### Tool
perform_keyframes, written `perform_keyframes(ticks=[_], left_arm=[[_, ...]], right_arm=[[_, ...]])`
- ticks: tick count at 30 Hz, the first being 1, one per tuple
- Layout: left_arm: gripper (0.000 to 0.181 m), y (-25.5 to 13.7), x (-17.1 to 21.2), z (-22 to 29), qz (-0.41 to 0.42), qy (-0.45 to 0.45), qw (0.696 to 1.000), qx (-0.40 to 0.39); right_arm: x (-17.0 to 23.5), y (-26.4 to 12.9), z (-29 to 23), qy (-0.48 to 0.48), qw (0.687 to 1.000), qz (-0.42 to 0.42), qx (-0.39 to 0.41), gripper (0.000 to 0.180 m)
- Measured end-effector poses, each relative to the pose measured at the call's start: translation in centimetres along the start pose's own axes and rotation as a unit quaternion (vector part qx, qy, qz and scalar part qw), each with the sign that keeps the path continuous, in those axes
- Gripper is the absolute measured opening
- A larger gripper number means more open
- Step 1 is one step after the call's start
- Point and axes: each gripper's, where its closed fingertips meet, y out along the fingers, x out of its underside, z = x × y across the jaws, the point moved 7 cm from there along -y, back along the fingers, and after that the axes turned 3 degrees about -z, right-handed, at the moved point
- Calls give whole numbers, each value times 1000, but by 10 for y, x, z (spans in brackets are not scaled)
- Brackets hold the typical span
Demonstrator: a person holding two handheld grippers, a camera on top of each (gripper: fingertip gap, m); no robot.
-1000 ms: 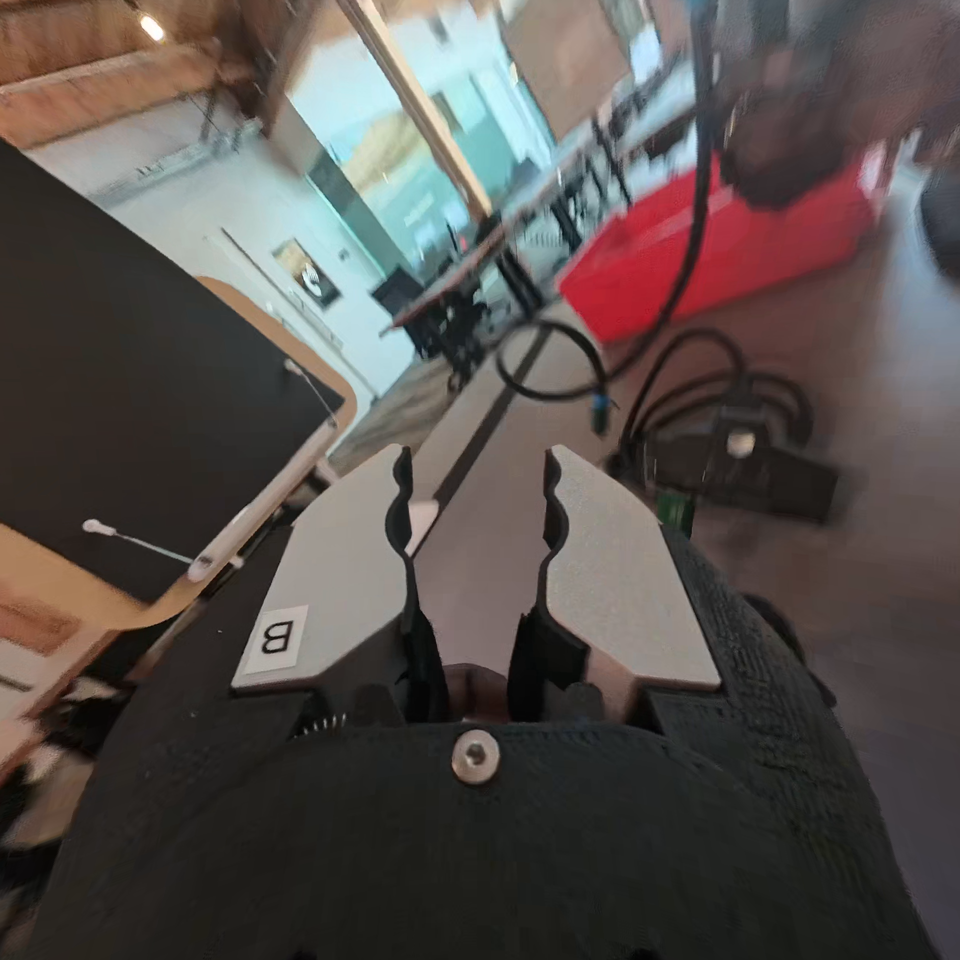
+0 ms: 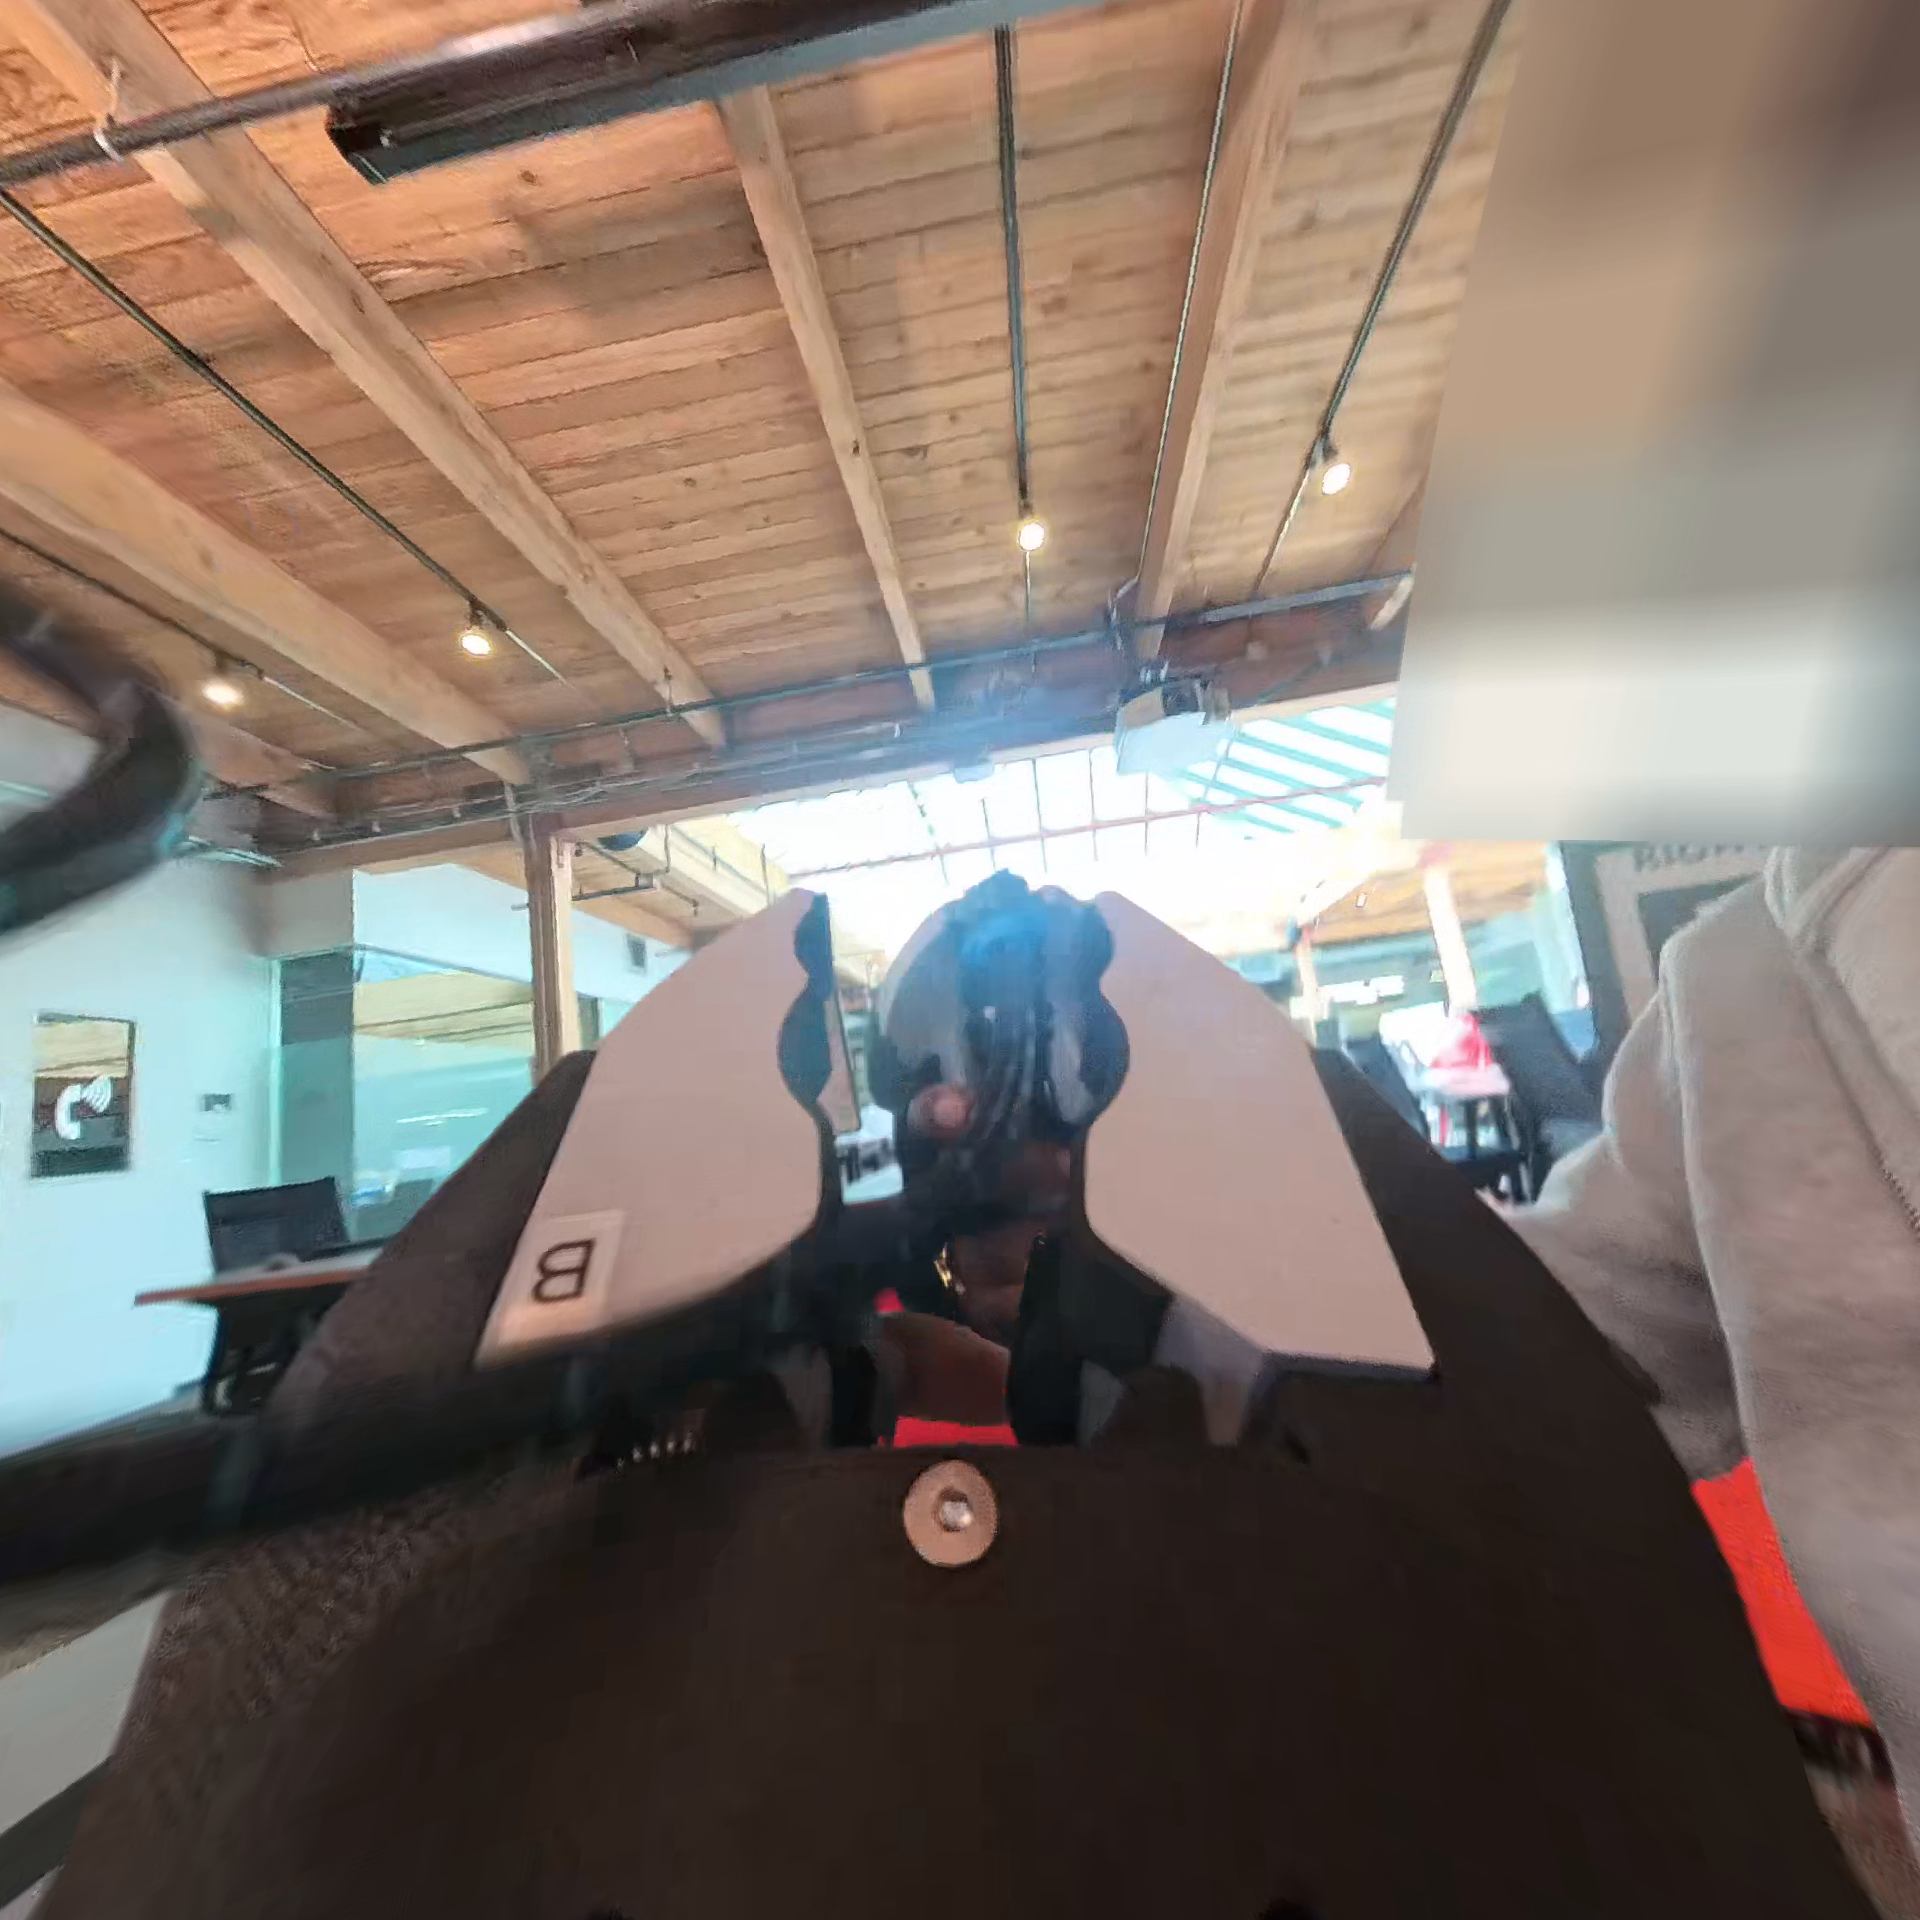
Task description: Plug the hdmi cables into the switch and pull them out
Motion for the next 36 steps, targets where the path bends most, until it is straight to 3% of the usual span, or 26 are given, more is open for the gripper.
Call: perform_keyframes(ticks=[4,7,16,20,22,28,32,36], left_arm=[[26,-3,17,3,-121,44,991,22],[10,-8,21,3,-187,75,979,39],[7,-11,19,11,-225,106,965,78],[7,-17,22,14,-283,211,932,84],[7,-21,27,14,-309,242,915,91],[7,-23,41,19,-355,272,886,125],[7,-24,41,21,-360,266,884,138],[7,-23,41,23,-366,266,881,141]], right_arm=[[20,-16,14,76,996,48,-25,19],[28,-24,20,78,996,21,-39,19],[35,-32,13,-42,996,-59,-61,15],[34,-44,14,-76,980,-178,-43,53],[36,-50,13,-70,970,-230,-44,59],[54,-47,11,-45,951,-300,-59,48],[61,-45,9,-42,949,-304,-77,22],[61,-46,9,-40,948,-305,-82,22]])
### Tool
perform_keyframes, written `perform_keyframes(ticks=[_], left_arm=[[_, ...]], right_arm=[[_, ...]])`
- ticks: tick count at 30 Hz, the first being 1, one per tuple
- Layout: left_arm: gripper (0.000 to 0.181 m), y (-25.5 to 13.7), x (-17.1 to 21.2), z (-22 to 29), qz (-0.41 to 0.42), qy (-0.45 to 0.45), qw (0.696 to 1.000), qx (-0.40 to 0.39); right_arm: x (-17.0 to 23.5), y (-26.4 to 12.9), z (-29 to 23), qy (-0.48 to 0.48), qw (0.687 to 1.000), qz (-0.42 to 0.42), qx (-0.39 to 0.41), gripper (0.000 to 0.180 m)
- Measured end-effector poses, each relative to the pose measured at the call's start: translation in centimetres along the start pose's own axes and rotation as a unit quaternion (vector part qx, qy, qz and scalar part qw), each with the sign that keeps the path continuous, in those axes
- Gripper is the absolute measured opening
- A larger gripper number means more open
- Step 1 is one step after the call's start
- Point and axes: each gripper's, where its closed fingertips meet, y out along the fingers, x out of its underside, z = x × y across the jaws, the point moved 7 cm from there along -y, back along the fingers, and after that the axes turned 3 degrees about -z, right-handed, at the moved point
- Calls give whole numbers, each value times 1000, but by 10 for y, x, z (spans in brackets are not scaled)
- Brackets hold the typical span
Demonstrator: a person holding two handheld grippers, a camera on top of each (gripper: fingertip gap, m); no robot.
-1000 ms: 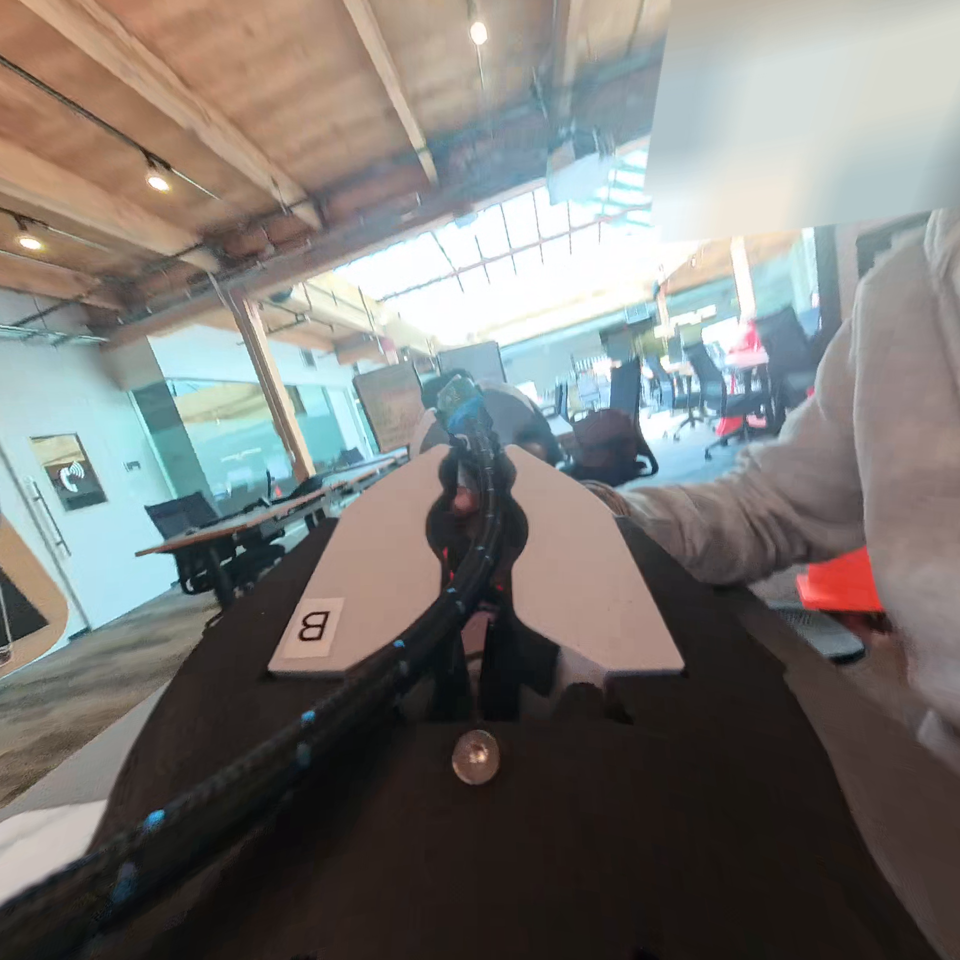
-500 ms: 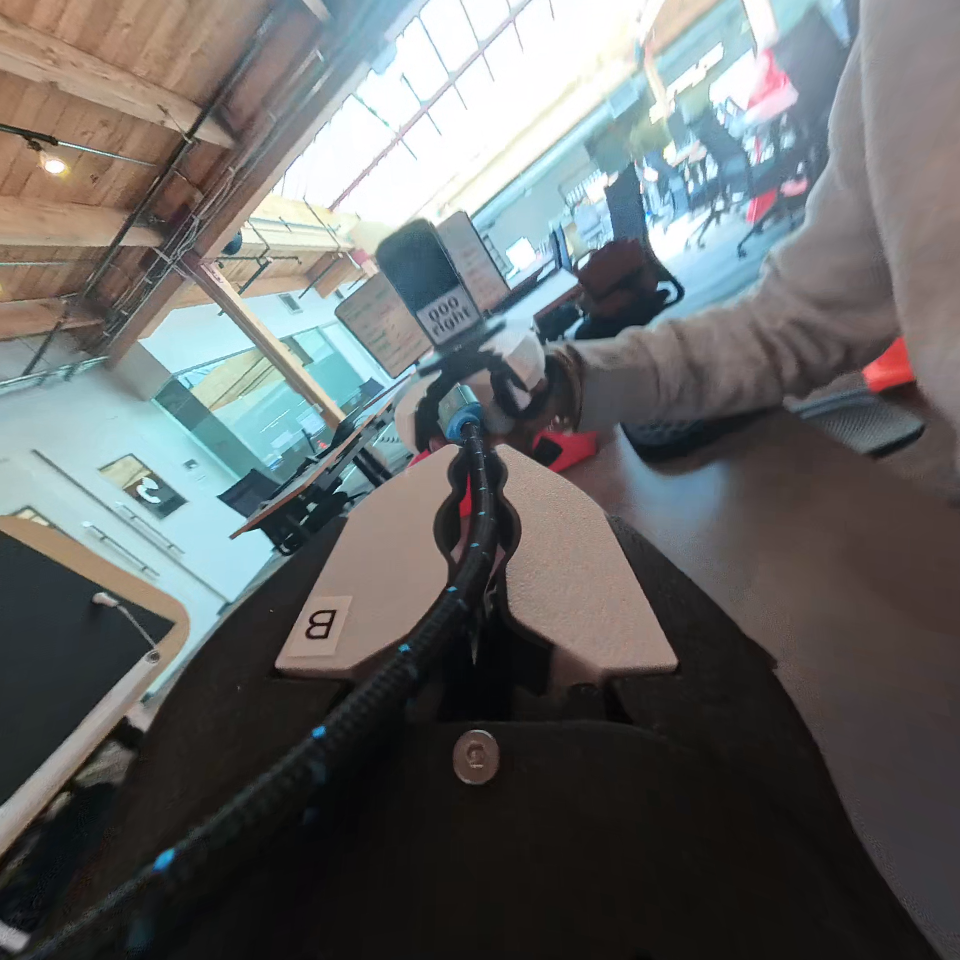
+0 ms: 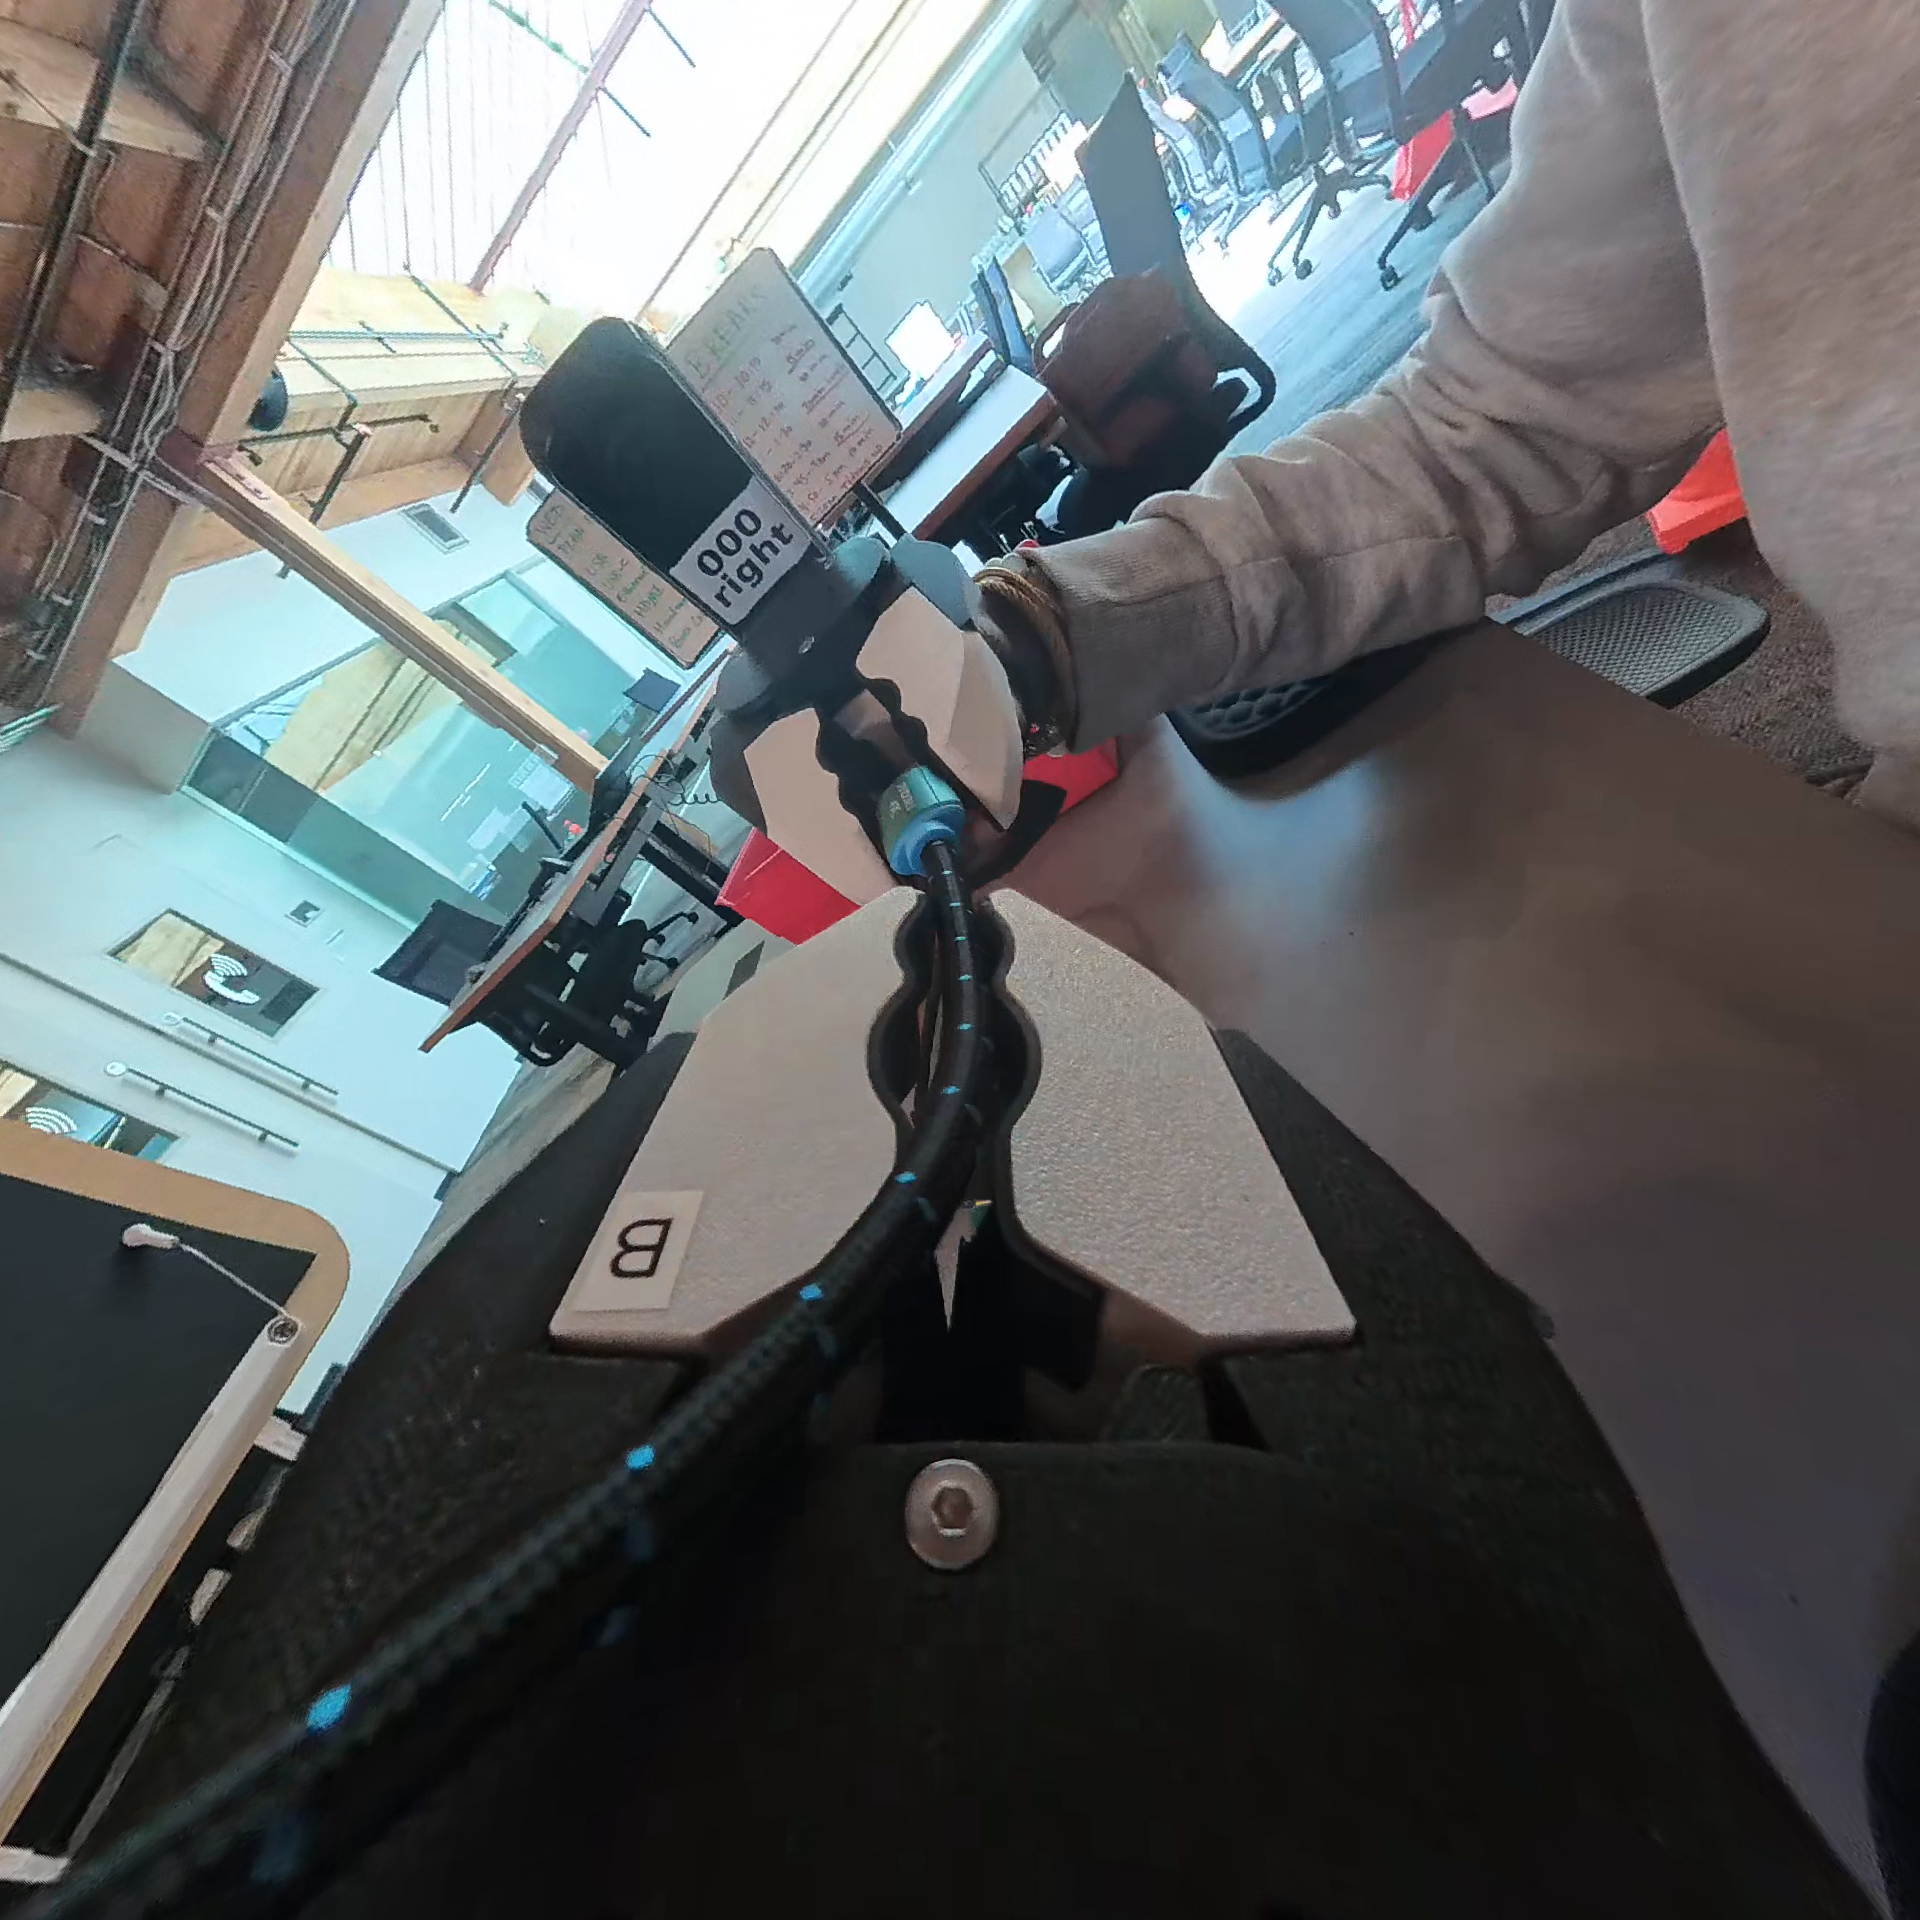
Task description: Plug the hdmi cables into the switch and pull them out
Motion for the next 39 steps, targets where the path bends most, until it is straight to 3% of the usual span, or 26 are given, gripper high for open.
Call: perform_keyframes(ticks=[3,10,14,24,32,39], left_arm=[[7,-1,2,1,-10,1,1000,7],[7,1,2,3,-14,1,1000,14],[11,2,0,-5,15,-44,999,-27],[18,5,-2,-11,55,-149,987,-24],[17,3,1,-11,32,-125,991,-33],[17,2,1,-11,36,-116,992,-29]], right_arm=[[-3,-2,-1,1,1000,11,-4,29],[2,2,-1,8,1000,-10,-7,22],[-10,-2,0,-38,998,39,35,22],[-19,17,-6,-154,979,30,131,22],[-17,10,-2,-114,985,32,124,31],[-12,7,-3,-110,988,19,108,20]])
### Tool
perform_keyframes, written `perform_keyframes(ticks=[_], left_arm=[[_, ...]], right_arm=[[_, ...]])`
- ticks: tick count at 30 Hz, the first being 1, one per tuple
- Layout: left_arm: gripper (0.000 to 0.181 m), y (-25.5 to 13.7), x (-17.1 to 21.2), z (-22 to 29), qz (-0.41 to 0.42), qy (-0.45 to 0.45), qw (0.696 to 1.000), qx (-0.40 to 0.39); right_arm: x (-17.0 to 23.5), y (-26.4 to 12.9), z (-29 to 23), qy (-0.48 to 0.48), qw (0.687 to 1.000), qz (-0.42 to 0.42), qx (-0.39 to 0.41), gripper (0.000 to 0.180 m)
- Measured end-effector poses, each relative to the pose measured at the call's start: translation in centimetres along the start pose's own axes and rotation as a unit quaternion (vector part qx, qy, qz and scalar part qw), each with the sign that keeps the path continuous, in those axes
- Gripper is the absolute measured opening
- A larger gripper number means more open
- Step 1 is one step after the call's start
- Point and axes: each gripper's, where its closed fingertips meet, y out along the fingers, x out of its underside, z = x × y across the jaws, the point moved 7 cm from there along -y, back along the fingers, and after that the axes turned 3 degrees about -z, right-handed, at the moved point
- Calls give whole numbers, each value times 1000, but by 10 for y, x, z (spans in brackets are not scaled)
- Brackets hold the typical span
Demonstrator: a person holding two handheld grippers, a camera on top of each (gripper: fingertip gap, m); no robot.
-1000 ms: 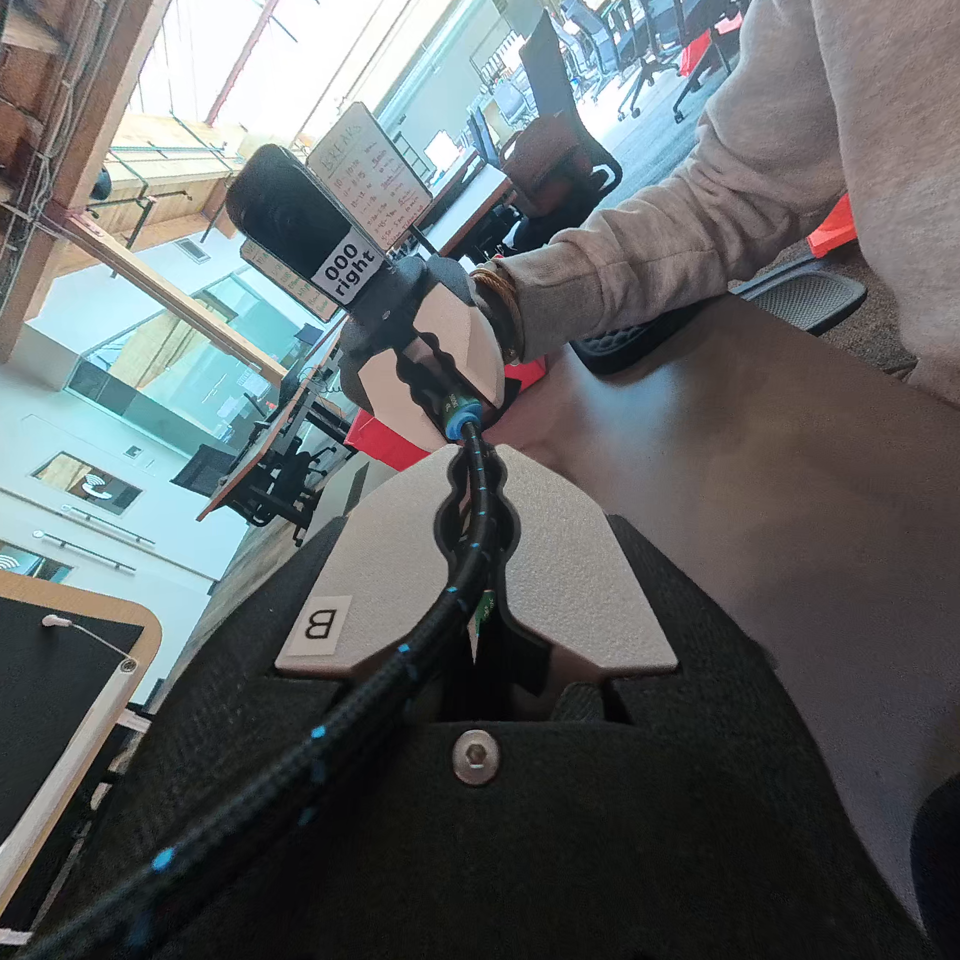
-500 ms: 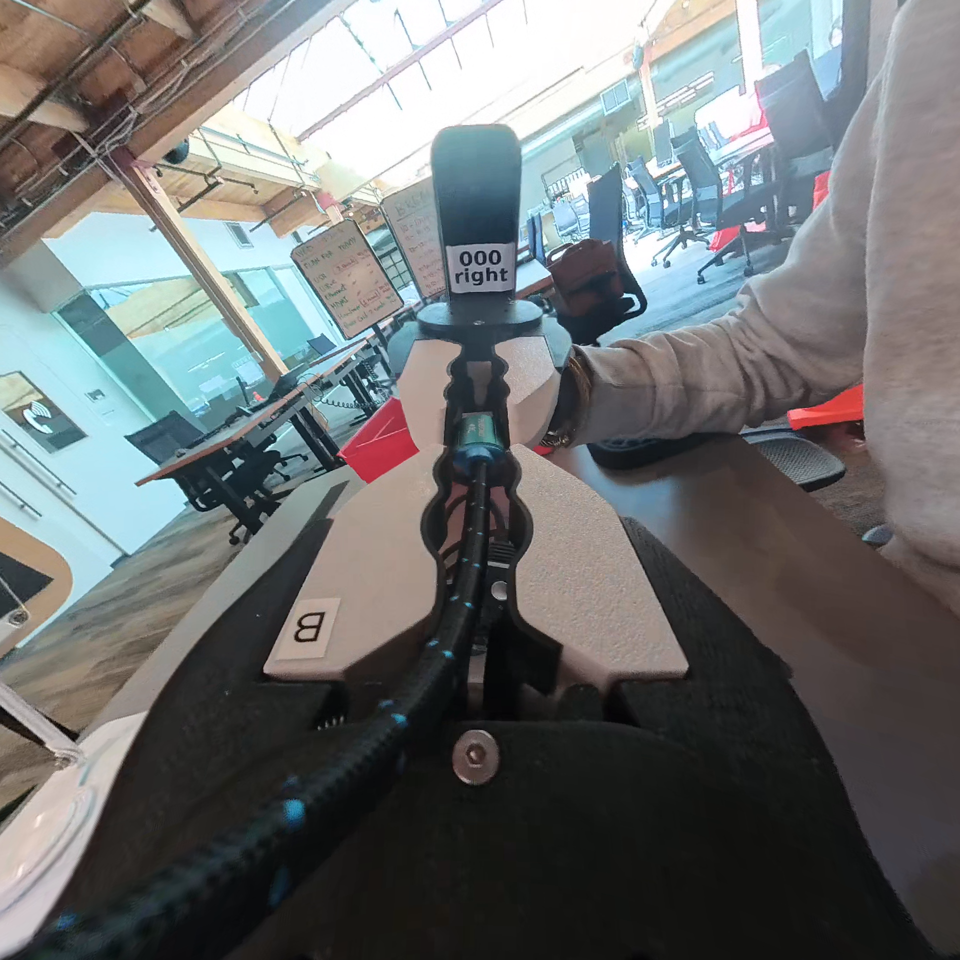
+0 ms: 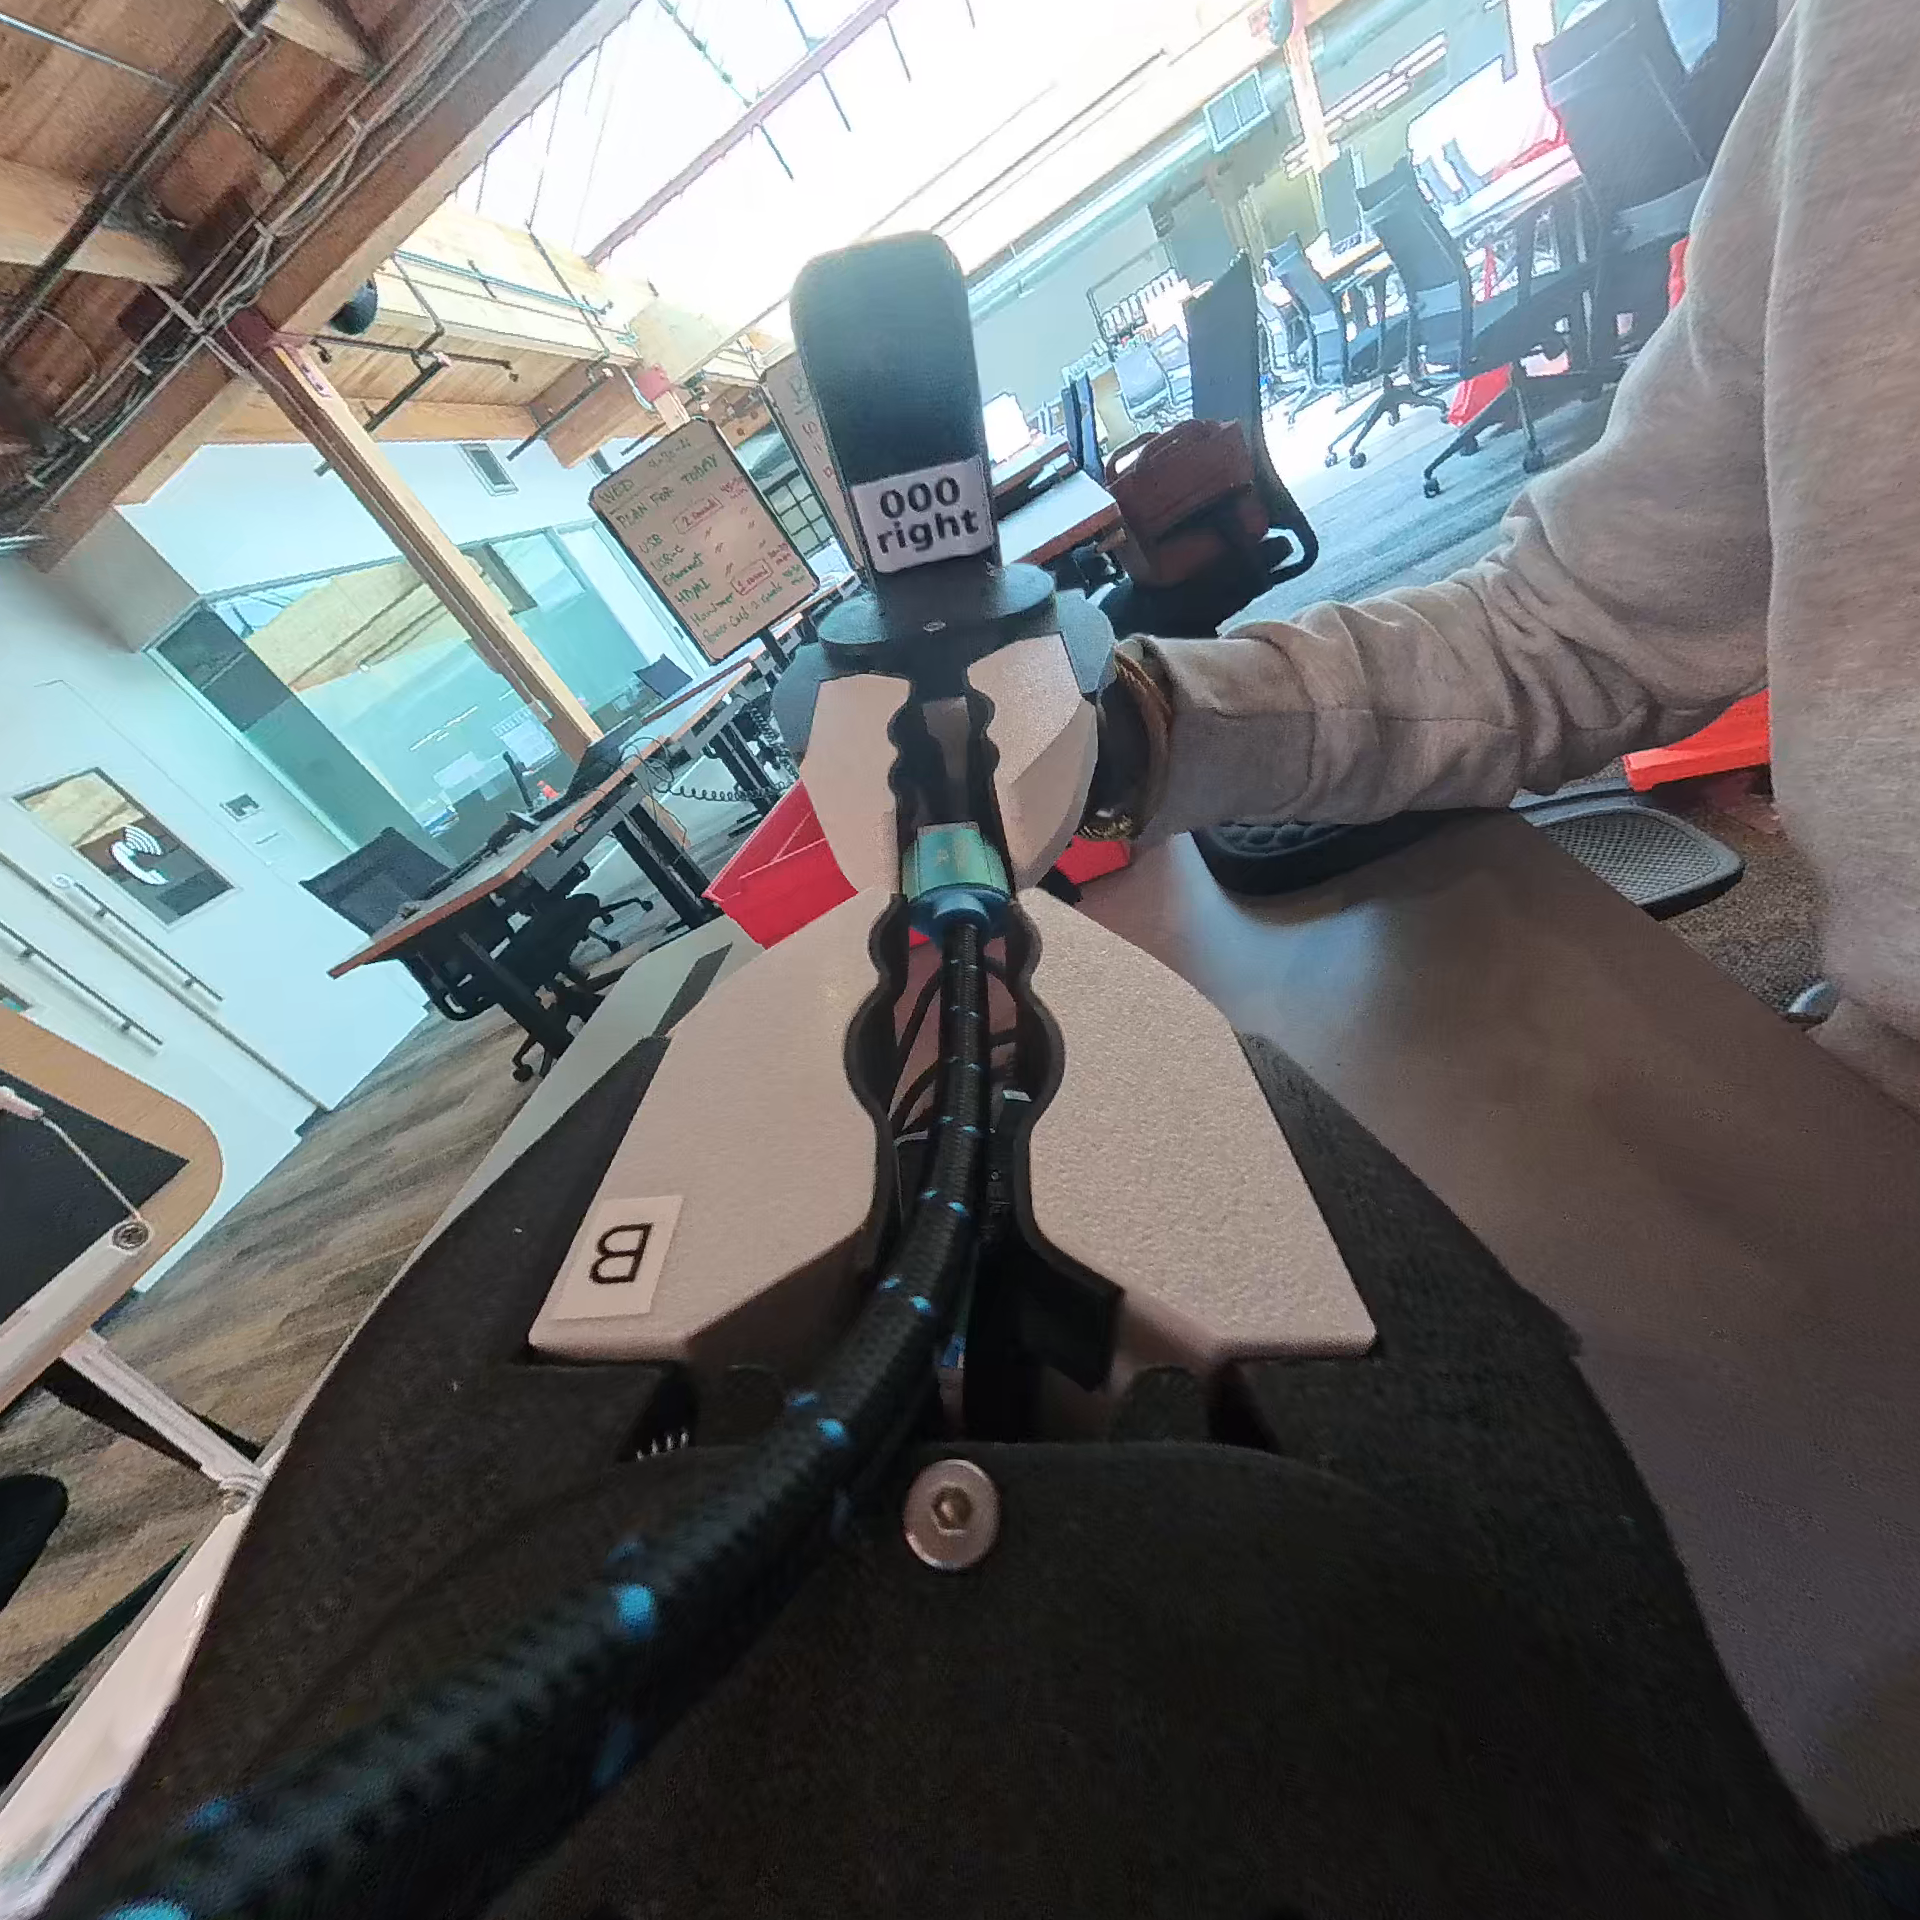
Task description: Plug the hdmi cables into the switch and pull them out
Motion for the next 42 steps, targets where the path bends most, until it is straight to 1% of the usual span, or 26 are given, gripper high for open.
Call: perform_keyframes(ticks=[5,9,11,13,19,21,23,28,35,42], left_arm=[[17,0,-1,-1,5,-2,1000,-9],[27,1,0,-2,2,-6,1000,-14],[26,3,0,-1,-1,-3,1000,-13],[20,3,0,1,4,-1,1000,-9],[19,3,1,-1,-8,-20,1000,-2],[20,5,3,-1,-19,-23,1000,-1],[20,4,5,-2,-30,-21,999,-1],[20,5,5,-1,-28,-28,999,7],[20,5,4,0,-22,-26,999,12],[21,5,3,1,-4,-33,999,9]], right_arm=[[-1,0,1,-8,1000,6,9,19],[-3,2,0,-23,999,10,21,18],[-3,5,-2,-22,1000,9,19,18],[-1,8,-2,-14,1000,9,15,18],[1,8,0,6,1000,7,7,19],[1,5,1,0,1000,4,10,23],[-1,0,1,-7,1000,15,9,22],[2,1,-1,-22,1000,-8,9,20],[2,1,-2,-36,999,-8,8,16],[0,3,-2,-22,1000,8,6,16]])
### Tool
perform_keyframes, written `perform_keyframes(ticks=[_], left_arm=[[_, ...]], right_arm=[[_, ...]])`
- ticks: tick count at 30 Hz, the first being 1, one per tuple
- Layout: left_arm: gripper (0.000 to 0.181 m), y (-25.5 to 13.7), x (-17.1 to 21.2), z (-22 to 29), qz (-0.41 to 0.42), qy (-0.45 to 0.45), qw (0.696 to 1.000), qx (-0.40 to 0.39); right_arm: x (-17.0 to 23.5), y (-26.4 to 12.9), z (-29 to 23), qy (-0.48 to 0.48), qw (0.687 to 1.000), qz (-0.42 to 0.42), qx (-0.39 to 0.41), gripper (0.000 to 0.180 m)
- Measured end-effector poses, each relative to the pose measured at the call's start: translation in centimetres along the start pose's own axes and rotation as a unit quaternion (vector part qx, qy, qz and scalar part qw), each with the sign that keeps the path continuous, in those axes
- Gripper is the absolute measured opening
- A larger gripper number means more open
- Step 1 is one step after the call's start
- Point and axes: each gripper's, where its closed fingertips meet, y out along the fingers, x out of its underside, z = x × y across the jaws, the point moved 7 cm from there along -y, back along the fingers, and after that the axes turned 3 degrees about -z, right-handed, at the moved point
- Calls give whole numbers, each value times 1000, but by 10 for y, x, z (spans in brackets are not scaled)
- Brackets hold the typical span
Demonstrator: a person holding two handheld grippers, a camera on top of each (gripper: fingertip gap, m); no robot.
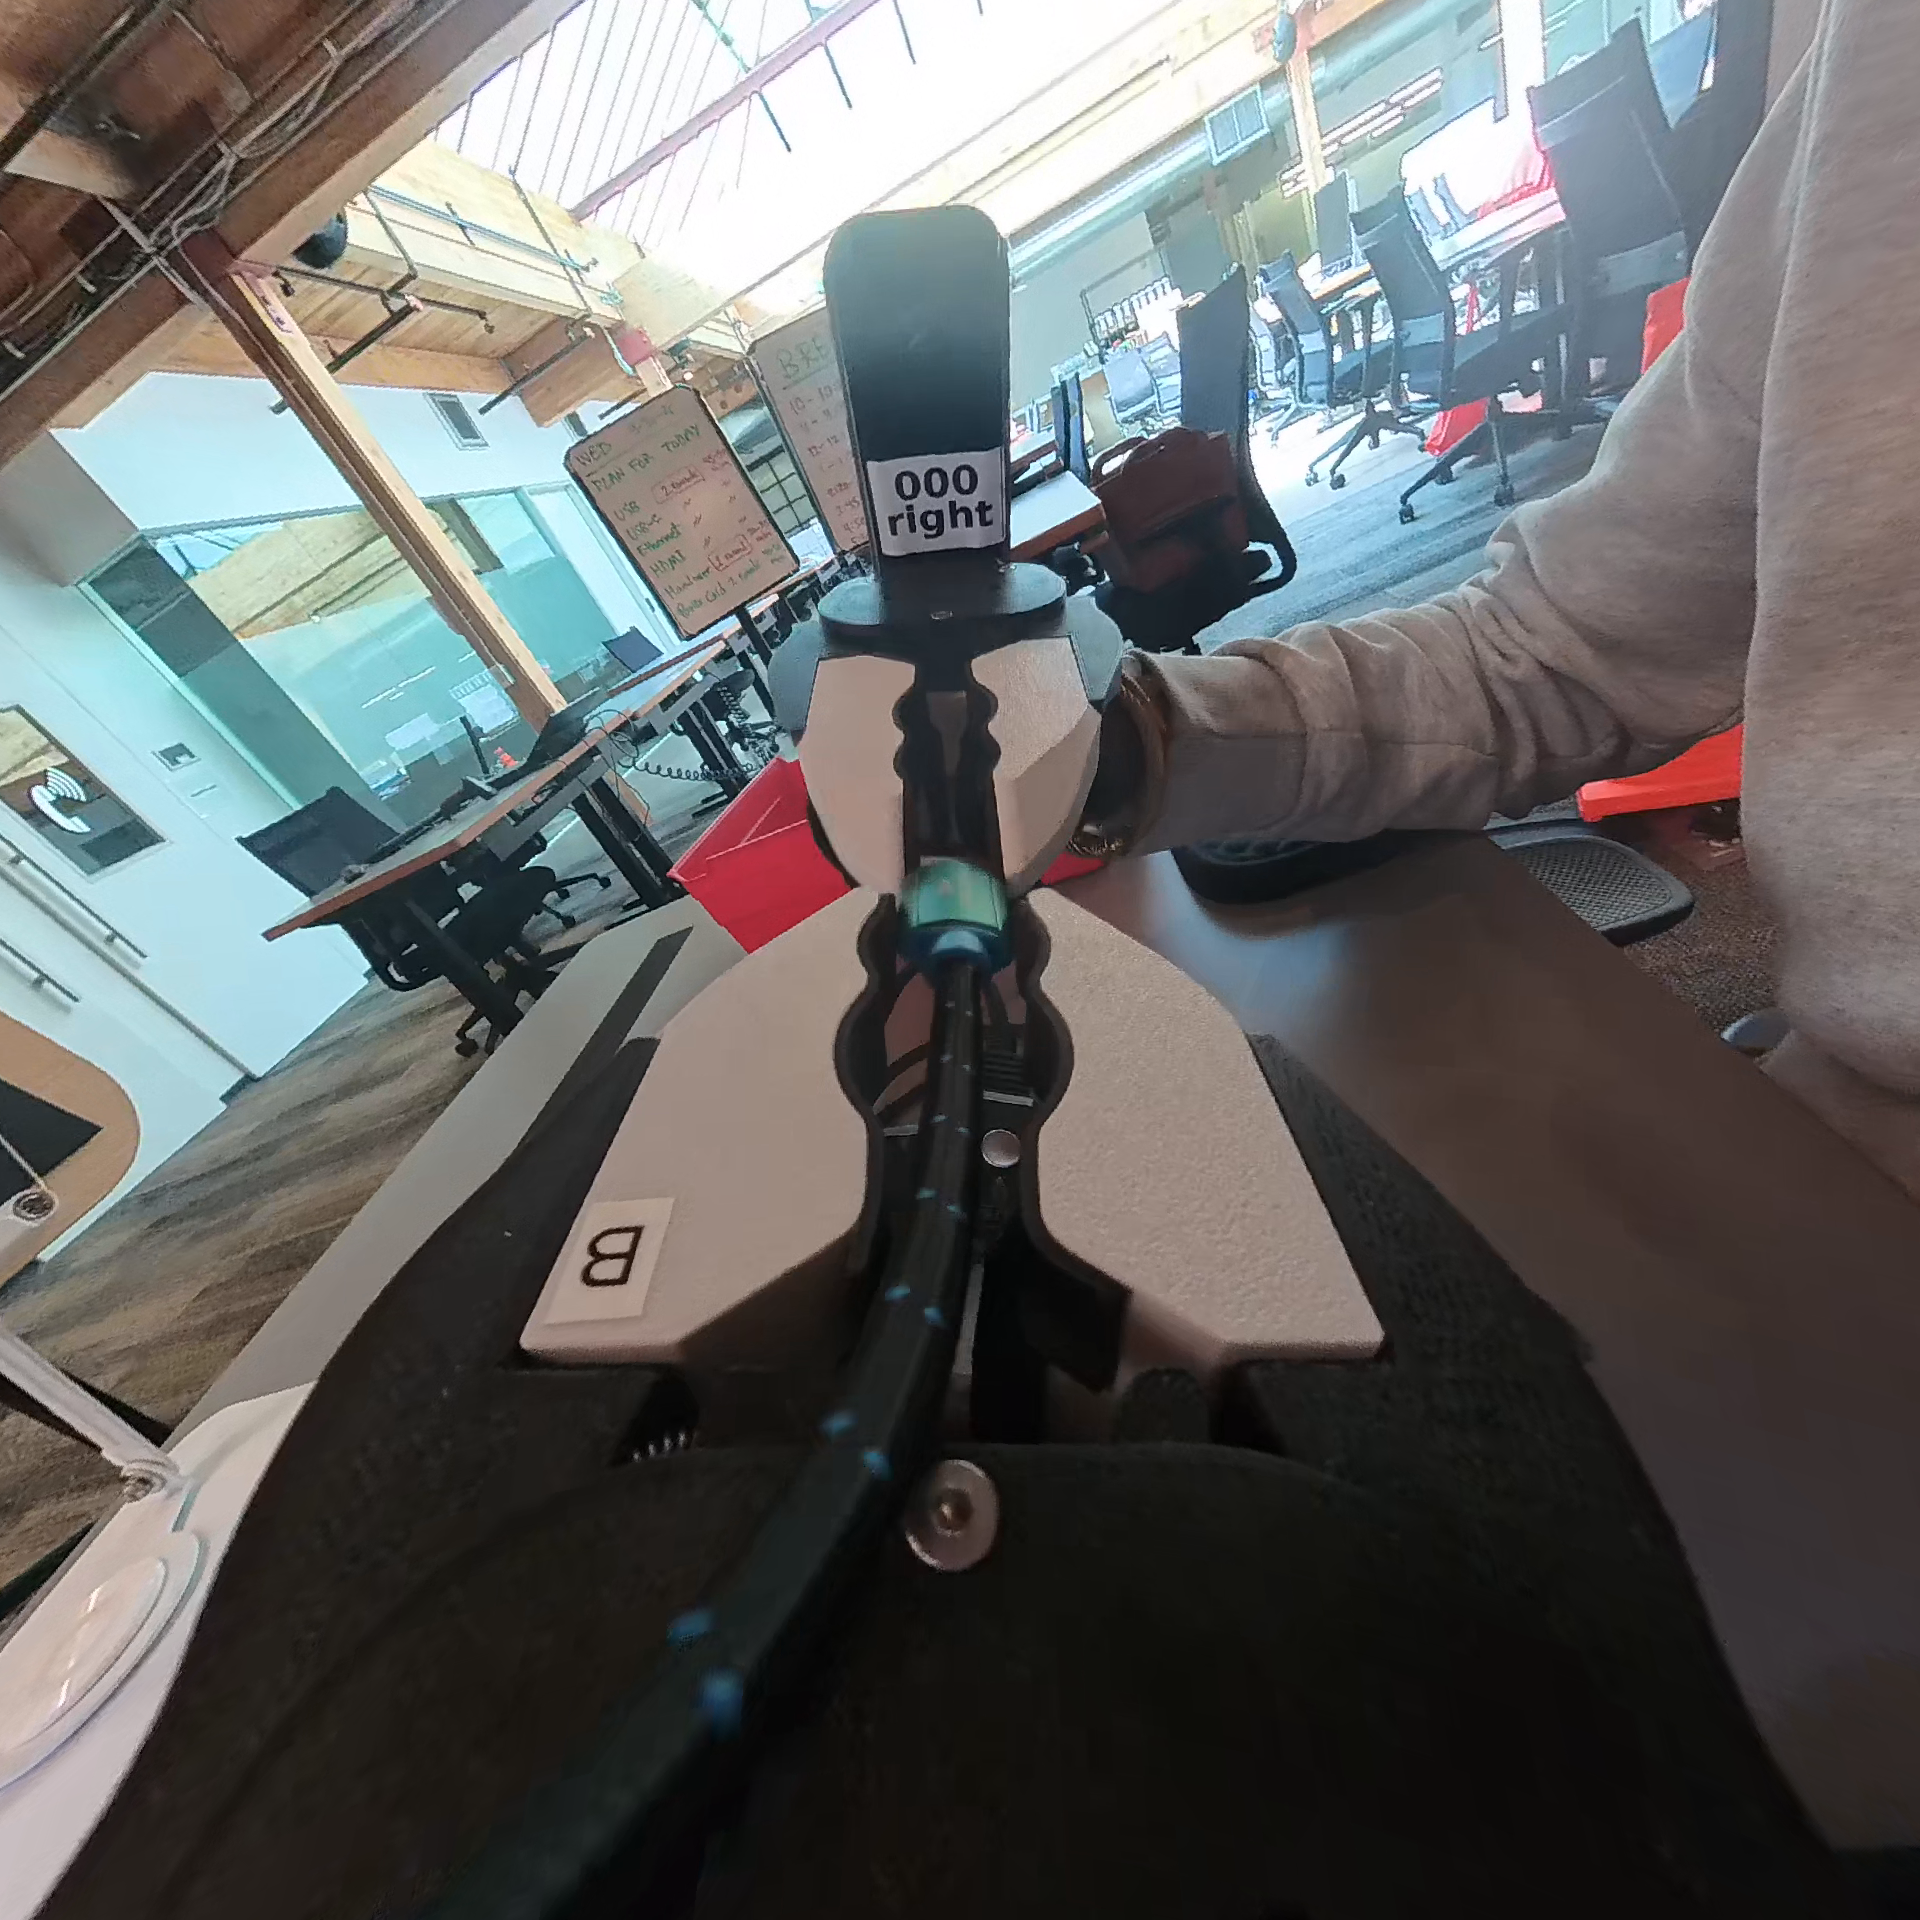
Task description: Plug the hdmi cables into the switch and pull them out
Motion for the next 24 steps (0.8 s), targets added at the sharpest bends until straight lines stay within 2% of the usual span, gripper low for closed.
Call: perform_keyframes(ticks=[16,19,22,24], left_arm=[[21,0,2,-1,1,-12,1000,-3],[21,3,2,-1,-14,-11,1000,-9],[21,4,10,-4,-54,3,998,-32],[21,3,14,-8,-67,0,997,-47]], right_arm=[[3,5,1,17,1000,20,1,15],[3,3,2,16,1000,-6,1,17],[13,-13,6,26,994,-109,4,61],[34,-28,9,26,972,-231,30,76]])
